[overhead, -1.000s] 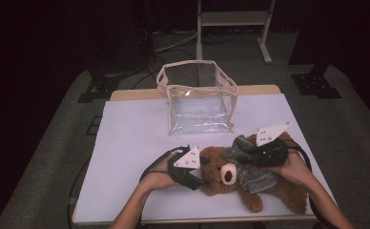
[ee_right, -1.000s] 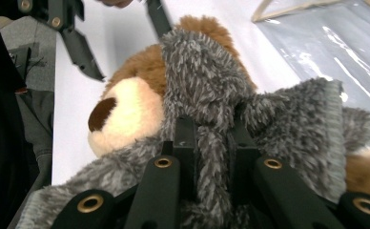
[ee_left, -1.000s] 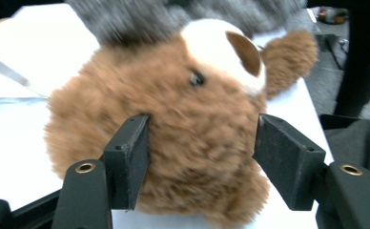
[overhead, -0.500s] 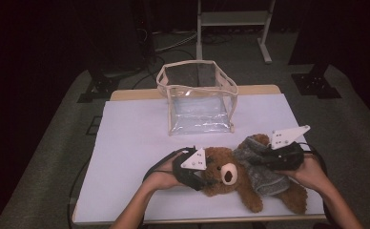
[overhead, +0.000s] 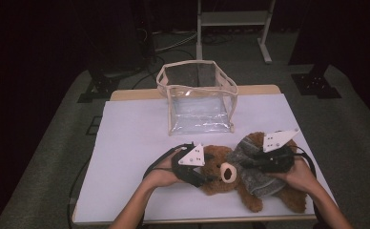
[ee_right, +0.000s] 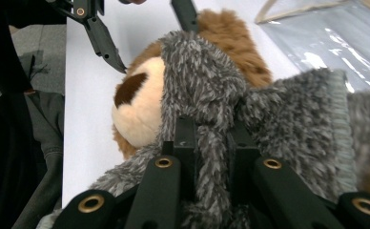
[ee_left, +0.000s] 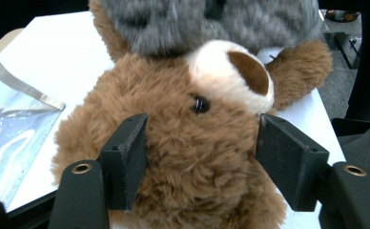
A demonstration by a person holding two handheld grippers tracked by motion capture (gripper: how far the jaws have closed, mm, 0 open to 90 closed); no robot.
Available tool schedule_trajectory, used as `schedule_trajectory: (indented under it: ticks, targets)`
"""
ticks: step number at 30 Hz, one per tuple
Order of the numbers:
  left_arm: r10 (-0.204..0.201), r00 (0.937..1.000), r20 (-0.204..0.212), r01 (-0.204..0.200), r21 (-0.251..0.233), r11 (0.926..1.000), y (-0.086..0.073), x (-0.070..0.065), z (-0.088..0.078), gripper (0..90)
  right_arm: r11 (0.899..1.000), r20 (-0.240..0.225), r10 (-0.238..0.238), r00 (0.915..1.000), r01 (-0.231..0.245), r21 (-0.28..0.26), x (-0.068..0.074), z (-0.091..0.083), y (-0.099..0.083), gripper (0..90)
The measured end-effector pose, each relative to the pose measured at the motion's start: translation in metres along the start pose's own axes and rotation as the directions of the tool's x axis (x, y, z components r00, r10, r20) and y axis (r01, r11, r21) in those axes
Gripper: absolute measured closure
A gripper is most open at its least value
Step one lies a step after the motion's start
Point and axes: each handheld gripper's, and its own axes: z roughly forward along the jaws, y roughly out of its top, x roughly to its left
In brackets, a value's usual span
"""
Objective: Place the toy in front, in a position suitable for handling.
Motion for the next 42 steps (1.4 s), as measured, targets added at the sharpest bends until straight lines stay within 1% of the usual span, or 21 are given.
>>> schedule_trajectory:
  ticks: [2, 4, 5, 7, 9, 12, 14, 16, 17, 21, 23, 27, 29, 31, 33, 35, 37, 39, 40, 41, 42]
  targets:
    - [0.011, 0.9999, 0.002, -0.011, 0.024, 0.9996, 0.001, 0.000, 0.003, 32.7, 1.000, 0.003, -0.013, 0.9999, 0.013, 0.009, 0.002, 0.001, 0.002, 78.0]
    - [0.014, 0.9999, 0.009, -0.014, 0.039, 0.9991, 0.000, -0.001, 0.008, 31.7, 1.000, 0.006, -0.004, 1.0000, 0.004, 0.002, 0.000, -0.004, 0.000, 78.0]
    - [0.021, 0.9997, 0.009, -0.021, 0.044, 0.9988, 0.000, -0.001, 0.009, 31.5, 1.000, 0.011, -0.002, 0.9999, 0.002, -0.003, 0.000, -0.009, -0.002, 78.0]
    - [0.010, 0.9999, 0.010, -0.011, 0.043, 0.9990, -0.001, 0.001, 0.008, 31.7, 1.000, 0.027, 0.004, 0.9996, -0.004, -0.014, 0.000, -0.020, -0.006, 78.0]
    - [0.010, 0.9999, 0.010, -0.010, 0.044, 0.9990, -0.002, 0.001, 0.008, 31.8, 1.000, 0.050, 0.014, 0.9986, -0.013, -0.023, -0.001, -0.033, -0.011, 78.0]
    - [0.010, 0.9999, 0.012, -0.011, 0.044, 0.9990, -0.002, 0.001, 0.007, 31.8, 0.998, 0.082, 0.051, 0.9953, -0.047, -0.048, -0.005, -0.052, -0.022, 78.0]
    - [0.008, 0.9999, 0.010, -0.009, 0.034, 0.9994, -0.001, 0.002, 0.007, 31.8, 0.996, 0.078, 0.072, 0.9944, -0.067, -0.059, -0.009, -0.055, -0.028, 78.0]
    - [0.011, 0.9999, 0.001, -0.011, 0.029, 0.9995, 0.000, 0.003, 0.004, 31.7, 0.995, 0.067, 0.079, 0.9946, -0.074, -0.070, -0.009, -0.051, -0.029, 78.0]
    - [0.007, 1.0000, -0.004, -0.007, 0.017, 0.9998, 0.000, 0.002, 0.003, 31.2, 0.995, 0.059, 0.077, 0.9953, -0.073, -0.072, -0.009, -0.047, -0.029, 78.0]
    - [0.032, 0.9995, 0.002, -0.032, -0.012, 0.9994, 0.005, -0.001, 0.004, 29.2, 0.994, 0.021, 0.080, 0.9966, -0.078, -0.076, -0.010, -0.031, -0.026, 78.1]
    - [0.042, 0.9991, 0.011, -0.042, -0.021, 0.9989, 0.007, -0.003, 0.006, 28.2, 0.995, 0.008, 0.078, 0.9969, -0.077, -0.069, -0.010, -0.023, -0.023, 78.2]
    - [0.047, 0.9989, 0.002, -0.047, -0.016, 0.9988, 0.009, -0.004, 0.016, 21.8, 0.997, -0.008, 0.063, 0.9980, -0.063, -0.053, -0.010, -0.010, -0.017, 78.2]
    - [0.043, 0.9991, -0.002, -0.043, -0.023, 0.9988, 0.009, -0.003, 0.019, 18.8, 0.997, -0.006, 0.056, 0.9984, -0.057, -0.043, -0.011, -0.007, -0.015, 78.2]
    - [0.039, 0.9992, -0.007, -0.039, -0.033, 0.9987, 0.011, -0.003, 0.024, 17.8, 0.997, -0.009, 0.066, 0.9978, -0.066, -0.042, -0.013, -0.008, -0.015, 78.2]
    - [0.056, 0.9984, -0.007, -0.056, -0.024, 0.9981, 0.014, -0.003, 0.031, 15.1, 0.997, -0.009, 0.070, 0.9975, -0.070, -0.043, -0.014, -0.008, -0.016, 78.2]
    - [0.091, 0.9957, -0.018, -0.091, 0.000, 0.9959, 0.016, -0.005, 0.038, 13.7, 0.997, -0.008, 0.069, 0.9976, -0.069, -0.045, -0.014, -0.008, -0.016, 78.2]
    - [0.108, 0.9936, -0.035, -0.107, 0.017, 0.9941, 0.018, -0.007, 0.044, 11.3, 0.996, -0.007, 0.071, 0.9975, -0.071, -0.047, -0.014, -0.008, -0.016, 78.2]
    - [0.129, 0.9901, -0.055, -0.127, 0.035, 0.9913, 0.018, -0.008, 0.049, 12.0, 0.996, -0.006, 0.076, 0.9971, -0.076, -0.054, -0.015, -0.008, -0.016, 78.2]
    - [0.142, 0.9872, -0.073, -0.139, 0.043, 0.9894, 0.018, -0.008, 0.051, 14.2, 0.995, -0.006, 0.079, 0.9969, -0.079, -0.058, -0.015, -0.009, -0.016, 78.1]
    - [0.139, 0.9861, -0.091, -0.135, 0.046, 0.9898, 0.017, -0.007, 0.051, 22.3, 0.995, -0.006, 0.081, 0.9967, -0.081, -0.061, -0.016, -0.009, -0.016, 78.1]
    - [0.121, 0.9882, -0.094, -0.118, 0.043, 0.9921, 0.017, -0.006, 0.050, 28.0, 0.995, -0.003, 0.082, 0.9966, -0.082, -0.062, -0.016, -0.009, -0.016, 78.1]
